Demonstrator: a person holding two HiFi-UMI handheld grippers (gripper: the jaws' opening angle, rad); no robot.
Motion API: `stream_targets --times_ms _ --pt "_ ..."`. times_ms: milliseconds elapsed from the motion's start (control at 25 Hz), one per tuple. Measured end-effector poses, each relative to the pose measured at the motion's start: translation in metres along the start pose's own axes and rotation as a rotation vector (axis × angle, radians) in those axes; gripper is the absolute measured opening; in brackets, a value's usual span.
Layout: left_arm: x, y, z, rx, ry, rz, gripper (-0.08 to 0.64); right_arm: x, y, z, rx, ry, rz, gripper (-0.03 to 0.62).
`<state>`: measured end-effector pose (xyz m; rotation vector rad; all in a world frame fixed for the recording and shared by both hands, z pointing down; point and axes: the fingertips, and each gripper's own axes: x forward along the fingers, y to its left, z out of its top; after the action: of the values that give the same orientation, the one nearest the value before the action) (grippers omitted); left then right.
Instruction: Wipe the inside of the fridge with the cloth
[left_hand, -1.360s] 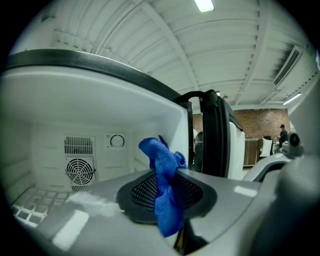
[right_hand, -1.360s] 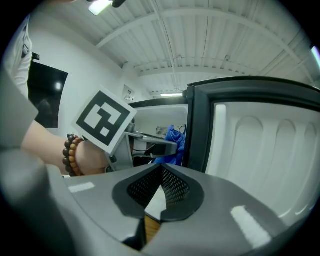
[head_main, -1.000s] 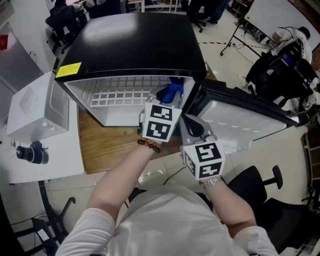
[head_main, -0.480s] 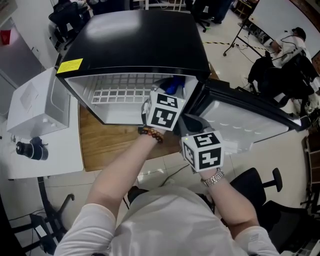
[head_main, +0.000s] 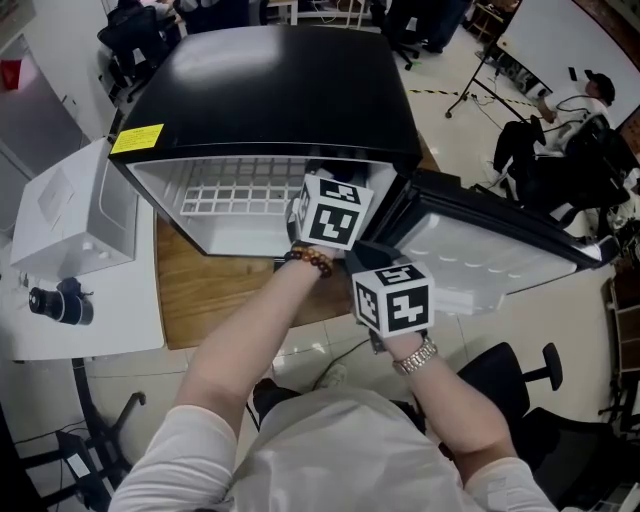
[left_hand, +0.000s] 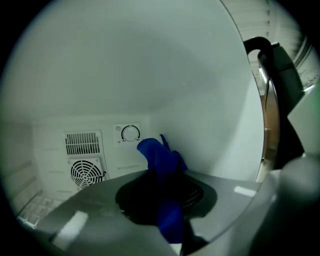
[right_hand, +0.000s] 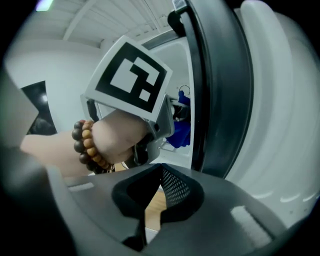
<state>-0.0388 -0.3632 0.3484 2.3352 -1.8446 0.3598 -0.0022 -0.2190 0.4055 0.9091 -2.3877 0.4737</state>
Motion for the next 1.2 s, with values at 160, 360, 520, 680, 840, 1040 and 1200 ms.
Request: stream_targets --times_ms 160,360,520,680,840,1040,1200 --pt "0.007 0.005 0.002 -0.010 -0.010 0.025 0.072 0.008 0.004 0.002 0.029 0.020 0.024 0.002" --pt "0.016 0.010 0.004 -0.008 -0.019 0.044 0.072 0.016 0.007 -0.002 0.025 0.051 0.039 0.002" --pt "0.025 0.015 0.006 -0.010 -0.039 0.057 0.072 0.021 0.008 -0.008 0.024 0.074 0.050 0.002" --pt "0.030 0.020 0.008 -0.011 -0.036 0.062 0.072 0.027 0.010 -0.012 0.027 0.093 0.062 0.002" --pt "0.040 0.022 0.007 -0.018 -0.055 0.061 0.071 0.032 0.011 -0.015 0.035 0.107 0.072 0.002" --pt "0.043 0.030 0.003 -0.024 -0.028 0.097 0.071 0.036 0.011 -0.019 0.047 0.119 0.081 0.002" --pt "0.049 0.039 0.005 -0.040 -0.032 0.112 0.071 0.038 0.011 -0.021 0.048 0.123 0.085 0.002"
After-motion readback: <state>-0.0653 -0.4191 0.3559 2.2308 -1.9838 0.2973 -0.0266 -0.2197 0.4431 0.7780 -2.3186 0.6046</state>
